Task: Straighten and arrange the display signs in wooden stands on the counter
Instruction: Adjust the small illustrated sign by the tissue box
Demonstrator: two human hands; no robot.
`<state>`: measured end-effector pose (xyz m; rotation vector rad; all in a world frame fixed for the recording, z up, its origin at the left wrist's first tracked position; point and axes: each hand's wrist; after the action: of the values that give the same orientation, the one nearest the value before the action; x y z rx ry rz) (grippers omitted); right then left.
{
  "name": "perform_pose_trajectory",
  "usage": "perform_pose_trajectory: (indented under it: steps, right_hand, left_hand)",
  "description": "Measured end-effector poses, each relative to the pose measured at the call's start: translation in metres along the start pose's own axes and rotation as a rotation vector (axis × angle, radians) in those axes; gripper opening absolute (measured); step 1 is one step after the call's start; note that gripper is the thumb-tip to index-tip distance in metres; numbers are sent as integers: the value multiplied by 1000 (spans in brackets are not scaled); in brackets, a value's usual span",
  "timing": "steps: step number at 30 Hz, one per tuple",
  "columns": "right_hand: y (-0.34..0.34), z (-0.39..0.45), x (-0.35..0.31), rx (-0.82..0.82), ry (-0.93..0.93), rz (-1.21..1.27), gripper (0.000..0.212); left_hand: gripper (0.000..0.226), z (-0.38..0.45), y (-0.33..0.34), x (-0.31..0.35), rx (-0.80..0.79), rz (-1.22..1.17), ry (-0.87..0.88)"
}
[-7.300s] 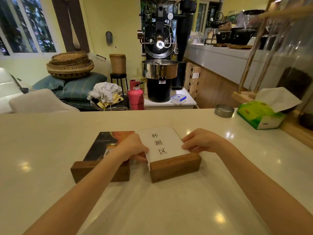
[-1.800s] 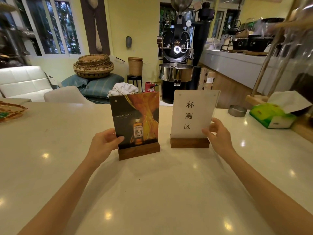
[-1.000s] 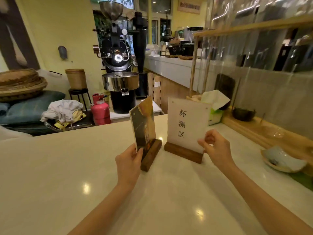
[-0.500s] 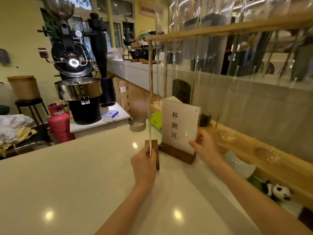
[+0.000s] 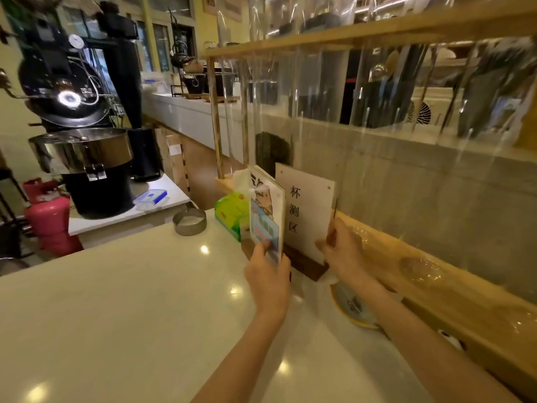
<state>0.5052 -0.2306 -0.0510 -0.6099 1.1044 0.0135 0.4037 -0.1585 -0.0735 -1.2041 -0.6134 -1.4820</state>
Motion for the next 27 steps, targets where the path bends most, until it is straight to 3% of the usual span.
perform_pose_trajectory:
  steps: [12,27]
  right_hand:
    - [-2,11,5,28,13,-104,17]
    - [-7,5,2,32,70,-197,18]
  left_hand:
    - [52,6,33,7,-21,-34,-65]
    - [55,9,41,7,-57,-40,-94]
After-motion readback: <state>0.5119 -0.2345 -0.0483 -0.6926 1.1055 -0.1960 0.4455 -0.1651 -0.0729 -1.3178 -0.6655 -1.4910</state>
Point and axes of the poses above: each hand's wrist, its own z-axis towards the middle knuckle, its own y-axis out of the palm, x = y × z, and after that the axes turned 4 degrees about z, right-handed
